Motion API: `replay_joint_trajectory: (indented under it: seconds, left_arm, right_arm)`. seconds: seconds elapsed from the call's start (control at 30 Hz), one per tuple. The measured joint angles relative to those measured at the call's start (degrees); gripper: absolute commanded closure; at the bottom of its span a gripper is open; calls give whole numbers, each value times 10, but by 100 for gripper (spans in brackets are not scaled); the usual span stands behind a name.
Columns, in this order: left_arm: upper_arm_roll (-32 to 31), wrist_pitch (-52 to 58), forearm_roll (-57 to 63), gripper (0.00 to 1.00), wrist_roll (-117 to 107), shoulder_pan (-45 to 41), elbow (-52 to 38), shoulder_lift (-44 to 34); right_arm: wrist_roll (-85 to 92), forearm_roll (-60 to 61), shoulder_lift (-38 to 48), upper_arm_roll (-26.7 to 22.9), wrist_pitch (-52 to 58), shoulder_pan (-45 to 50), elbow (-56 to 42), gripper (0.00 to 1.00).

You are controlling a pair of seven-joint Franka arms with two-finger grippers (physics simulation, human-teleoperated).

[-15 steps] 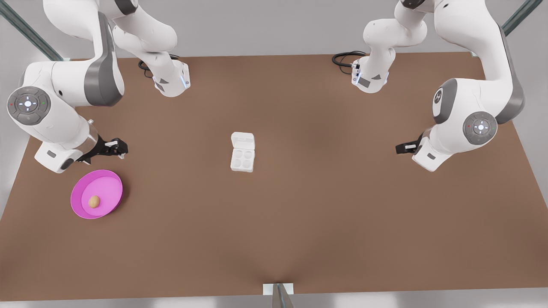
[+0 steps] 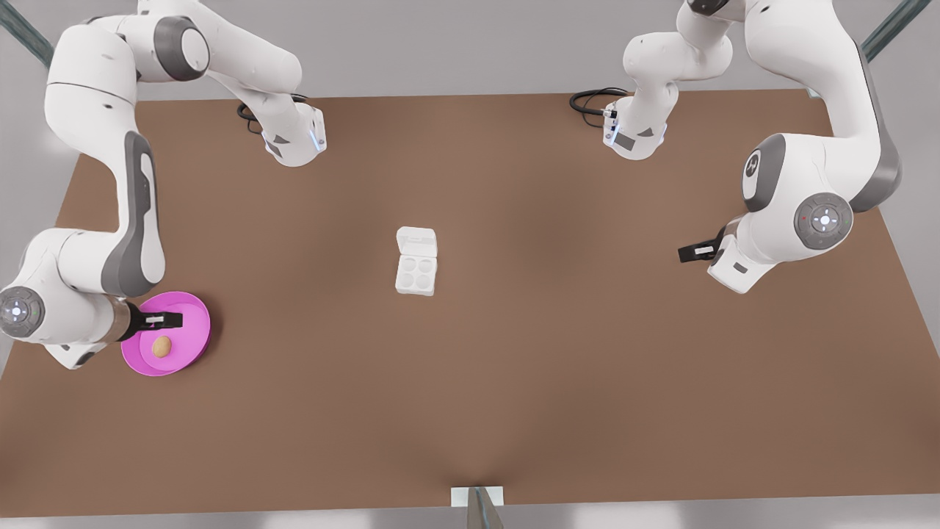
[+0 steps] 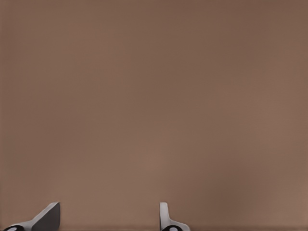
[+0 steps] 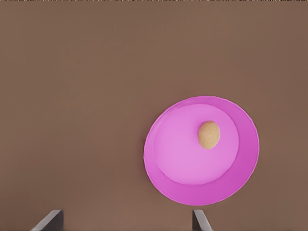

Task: Pack egg into the box and close the box lid

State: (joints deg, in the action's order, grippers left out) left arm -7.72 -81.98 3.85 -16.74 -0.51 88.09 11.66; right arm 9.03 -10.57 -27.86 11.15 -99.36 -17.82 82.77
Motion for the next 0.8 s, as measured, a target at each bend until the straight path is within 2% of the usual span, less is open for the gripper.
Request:
replay_joint_trajectory:
  seconds: [0.23, 0.6, 0.8]
  left_arm:
    - [0, 11, 1, 0, -3, 0, -1, 0]
    - [0, 15, 0, 0, -6, 0, 0, 3]
    - [0, 18, 0, 0, -7, 0, -2, 2]
  right_arm:
    - [12, -1, -73, 0, -125, -35, 13, 0]
    - [25, 4, -94, 1, -260, -93, 110, 0]
    - [29, 6, -114, 1, -301, -107, 123, 0]
